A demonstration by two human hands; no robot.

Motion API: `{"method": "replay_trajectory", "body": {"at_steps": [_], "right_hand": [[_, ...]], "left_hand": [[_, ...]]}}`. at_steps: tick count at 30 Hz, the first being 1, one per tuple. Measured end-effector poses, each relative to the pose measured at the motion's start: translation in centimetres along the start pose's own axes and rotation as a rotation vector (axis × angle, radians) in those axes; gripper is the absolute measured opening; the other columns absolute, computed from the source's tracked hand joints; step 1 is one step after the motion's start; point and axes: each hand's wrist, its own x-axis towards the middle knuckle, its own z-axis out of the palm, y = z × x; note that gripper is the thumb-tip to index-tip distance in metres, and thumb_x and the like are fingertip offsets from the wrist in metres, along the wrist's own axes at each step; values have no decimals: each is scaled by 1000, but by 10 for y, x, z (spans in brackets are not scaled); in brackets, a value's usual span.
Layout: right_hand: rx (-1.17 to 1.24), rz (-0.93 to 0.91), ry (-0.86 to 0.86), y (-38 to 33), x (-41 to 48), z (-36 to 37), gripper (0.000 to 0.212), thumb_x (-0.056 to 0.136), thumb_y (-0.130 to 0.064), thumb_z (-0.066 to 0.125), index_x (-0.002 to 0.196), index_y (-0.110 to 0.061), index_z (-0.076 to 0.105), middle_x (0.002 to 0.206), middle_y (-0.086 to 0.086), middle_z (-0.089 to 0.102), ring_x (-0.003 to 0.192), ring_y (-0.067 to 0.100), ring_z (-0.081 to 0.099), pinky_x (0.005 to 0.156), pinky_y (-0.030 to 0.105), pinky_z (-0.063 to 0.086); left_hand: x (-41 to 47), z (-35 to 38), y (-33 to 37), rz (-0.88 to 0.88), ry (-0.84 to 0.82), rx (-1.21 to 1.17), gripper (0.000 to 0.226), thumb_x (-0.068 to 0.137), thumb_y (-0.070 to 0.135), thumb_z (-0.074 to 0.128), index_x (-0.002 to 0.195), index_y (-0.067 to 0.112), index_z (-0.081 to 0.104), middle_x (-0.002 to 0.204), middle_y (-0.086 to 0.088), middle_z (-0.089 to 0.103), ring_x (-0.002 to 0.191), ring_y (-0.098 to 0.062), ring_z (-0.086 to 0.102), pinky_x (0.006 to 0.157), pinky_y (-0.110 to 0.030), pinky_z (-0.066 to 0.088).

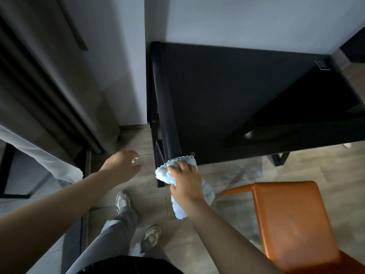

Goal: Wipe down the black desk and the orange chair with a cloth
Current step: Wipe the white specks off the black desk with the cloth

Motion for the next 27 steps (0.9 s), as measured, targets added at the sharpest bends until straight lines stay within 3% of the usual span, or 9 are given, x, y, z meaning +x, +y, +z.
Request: {"method": "replay_trajectory", "body": {"at_steps": [7, 12, 22, 27], "right_hand": [[36, -24, 76, 1, -10, -22, 49, 85, -20, 54, 132, -31, 46, 142, -7, 36, 124, 23, 35, 95, 34, 42], [54, -72, 127, -19, 27, -48, 50, 84, -20, 57, 131, -29, 46, 139, -6, 39, 120, 24, 40, 94, 40, 44], [-229, -360, 45, -82, 204, -104, 54, 85, -14, 54, 135, -29, 40, 141, -4, 38, 123, 27, 40, 92, 41, 41], [-356, -358, 45, -100, 308, -120, 55, 81, -13, 59, 131, -29, 43, 140, -4, 40, 125, 25, 40, 89, 42, 41]], "left_hand": [[-4, -12, 5, 17, 31, -39, 41, 89, 34, 64, 126, 18, 58, 118, 2, 64, 106, -18, 60, 88, -29, 47], [8, -29, -11, 10, 38, -95, 43, 87, 34, 67, 125, 18, 60, 115, 3, 65, 103, -18, 61, 88, -27, 47], [92, -90, -65, -73, 53, -151, 42, 87, 36, 66, 125, 19, 61, 115, 2, 66, 107, -19, 60, 90, -28, 47], [149, -123, -86, -85, 18, -119, 41, 90, 36, 61, 128, 20, 57, 122, 1, 64, 113, -21, 58, 92, -29, 47]]}}
